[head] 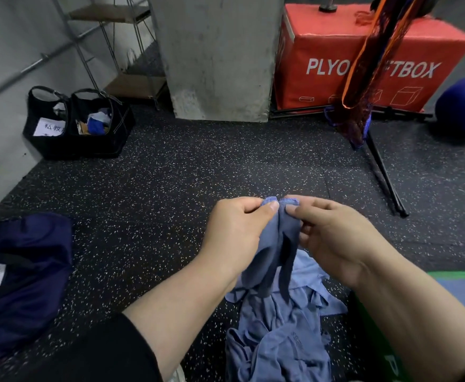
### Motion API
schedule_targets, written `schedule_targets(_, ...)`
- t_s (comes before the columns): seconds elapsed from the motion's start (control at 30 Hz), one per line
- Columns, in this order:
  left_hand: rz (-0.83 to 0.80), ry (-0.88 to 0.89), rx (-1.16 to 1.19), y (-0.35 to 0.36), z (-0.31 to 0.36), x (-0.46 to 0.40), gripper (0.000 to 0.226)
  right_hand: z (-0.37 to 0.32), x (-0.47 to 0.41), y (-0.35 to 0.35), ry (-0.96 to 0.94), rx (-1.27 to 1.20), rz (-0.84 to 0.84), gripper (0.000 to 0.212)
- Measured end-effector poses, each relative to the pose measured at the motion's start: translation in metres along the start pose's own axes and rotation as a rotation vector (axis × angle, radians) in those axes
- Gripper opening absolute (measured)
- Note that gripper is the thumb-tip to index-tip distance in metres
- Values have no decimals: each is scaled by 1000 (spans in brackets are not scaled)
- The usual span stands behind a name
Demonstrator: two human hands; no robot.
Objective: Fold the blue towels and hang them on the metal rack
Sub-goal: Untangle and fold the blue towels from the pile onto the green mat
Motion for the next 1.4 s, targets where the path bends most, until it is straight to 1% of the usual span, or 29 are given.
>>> schedule_targets(0.1,-27,-22,35,4,-5,-2,57,7,2,5,37,-89,-16,22)
schedule_targets(0.2,3,15,-7,1,2,2,49,7,2,1,28,-63,40,9)
schedule_targets(0.33,111,43,-166,-12,3,3,41,6,3,-4,11,43,89,5)
schedule_targets(0.5,127,36,-185,-10,3,3,31,10,9,4,4,124,77,9)
schedule_targets(0.63,213,205,-510,-6,23,13,21,12,10,4,-5,89,108,15)
schedule_targets(0.73,210,300,-629,3,34,21,18,9,10,3,-21,105,111,16)
schedule_targets(0.8,160,306,-669,11,33,21,18,9,10,5,-38,94,78,19)
schedule_targets(0.87,68,257,-645,21,27,20,17,6,9,7,-71,77,58,18)
schedule_targets(0.97,-85,229,-586,36,23,23,29,-1,8,2,-112,91,80,14)
schedule_targets(1.03,-159,203,-550,38,27,25,37,-8,3,-8,-142,176,139,16)
schedule_targets(1.1,-140,84,-432,23,24,19,38,-15,0,-16,-183,320,172,18)
schedule_targets(1.13,-85,52,-385,11,22,13,36,-21,-1,-16,-218,415,156,19)
schedule_targets(1.17,-12,65,-397,-1,24,7,30,-28,0,-12,-259,514,114,20)
schedule_targets(1.2,27,111,-470,-8,28,2,25,-33,2,-5,-297,606,57,21)
schedule_targets(1.23,1,157,-559,-8,31,0,26,-38,5,3,-330,683,-3,22)
schedule_targets(1.3,-207,185,-682,7,25,-1,44,-47,11,15,-385,767,-93,21)
schedule_targets(1.33,-301,168,-700,13,20,-1,43,-50,13,17,-407,801,-115,21)
schedule_targets(1.37,-358,159,-688,17,17,0,34,-53,14,17,-425,842,-130,21)
schedule_targets(1.4,-366,158,-659,17,16,0,22,-55,14,17,-442,892,-140,21)
Point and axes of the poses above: each hand's wrist, its own x-axis away from the middle knuckle, its own y-axis out of the palm, z = x × y, the point moved 10 cm from there along -x, towards the middle knuckle, and after that the axes turned 6 degrees about -y, right-handed, at the moved point
